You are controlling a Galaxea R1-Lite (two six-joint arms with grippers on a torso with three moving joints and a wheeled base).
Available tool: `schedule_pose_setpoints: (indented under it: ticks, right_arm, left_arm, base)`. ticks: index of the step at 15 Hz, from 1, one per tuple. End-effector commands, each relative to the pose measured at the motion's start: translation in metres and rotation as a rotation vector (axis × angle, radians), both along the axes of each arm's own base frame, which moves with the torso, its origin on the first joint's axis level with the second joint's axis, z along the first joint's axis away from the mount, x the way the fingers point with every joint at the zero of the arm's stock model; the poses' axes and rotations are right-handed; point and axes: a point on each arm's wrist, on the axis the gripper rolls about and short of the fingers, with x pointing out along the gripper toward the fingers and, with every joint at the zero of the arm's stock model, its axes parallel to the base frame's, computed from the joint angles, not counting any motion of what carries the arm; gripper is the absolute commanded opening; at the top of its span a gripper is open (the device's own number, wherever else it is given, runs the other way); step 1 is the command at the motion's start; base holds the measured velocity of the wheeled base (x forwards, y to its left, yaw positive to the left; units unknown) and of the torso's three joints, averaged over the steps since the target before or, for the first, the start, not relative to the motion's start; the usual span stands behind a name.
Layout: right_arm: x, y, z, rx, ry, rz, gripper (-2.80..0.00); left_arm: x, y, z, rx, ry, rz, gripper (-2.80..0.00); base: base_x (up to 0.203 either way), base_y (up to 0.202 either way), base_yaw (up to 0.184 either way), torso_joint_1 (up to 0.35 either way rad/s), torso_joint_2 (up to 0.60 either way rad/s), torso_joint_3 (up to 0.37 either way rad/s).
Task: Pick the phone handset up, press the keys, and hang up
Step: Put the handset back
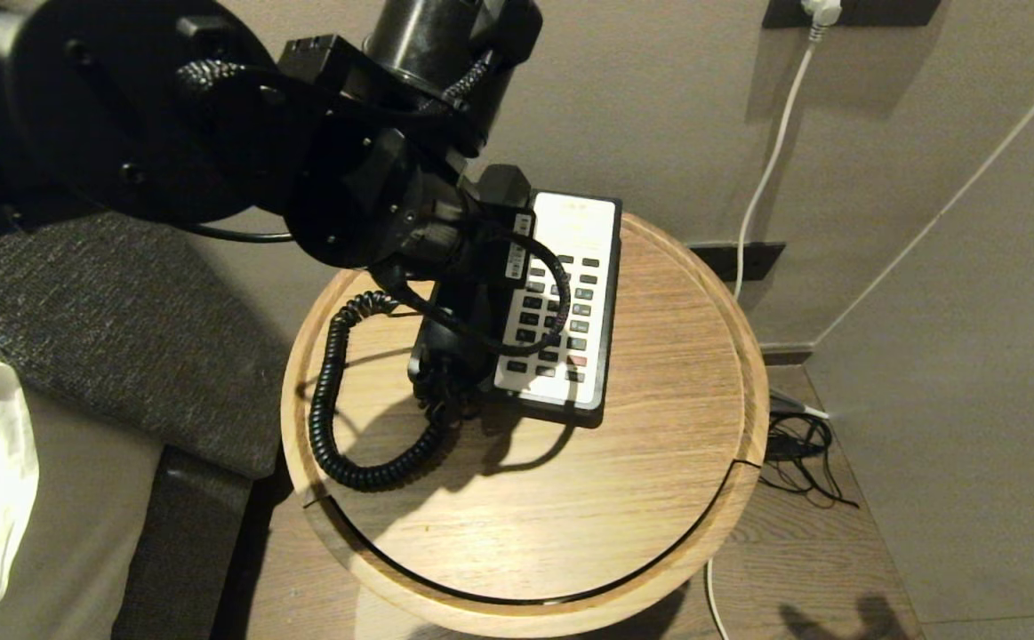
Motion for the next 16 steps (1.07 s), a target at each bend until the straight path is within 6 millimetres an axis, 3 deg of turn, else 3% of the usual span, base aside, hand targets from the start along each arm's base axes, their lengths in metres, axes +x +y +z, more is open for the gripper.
schedule_pose_setpoints:
  ticks: [1, 16]
  right_arm:
    - [0.0, 0.0, -0.003, -0.004, 0.013, 0.003, -2.8]
    - [0.001, 0.001, -0.007, -0.004, 0.015, 0.006, -2.8]
  left_arm:
    - [-0.006, 0.007, 0.008, -0.013, -0.01, 0.006, -2.8]
    - [0.005, -0.007, -0.012, 0.023, 0.037, 0.0, -2.8]
  base:
    - [0.0, 0.0, 0.0, 0.0, 0.0, 0.0]
    - [0.0, 0.0, 0.0, 0.0, 0.0, 0.0]
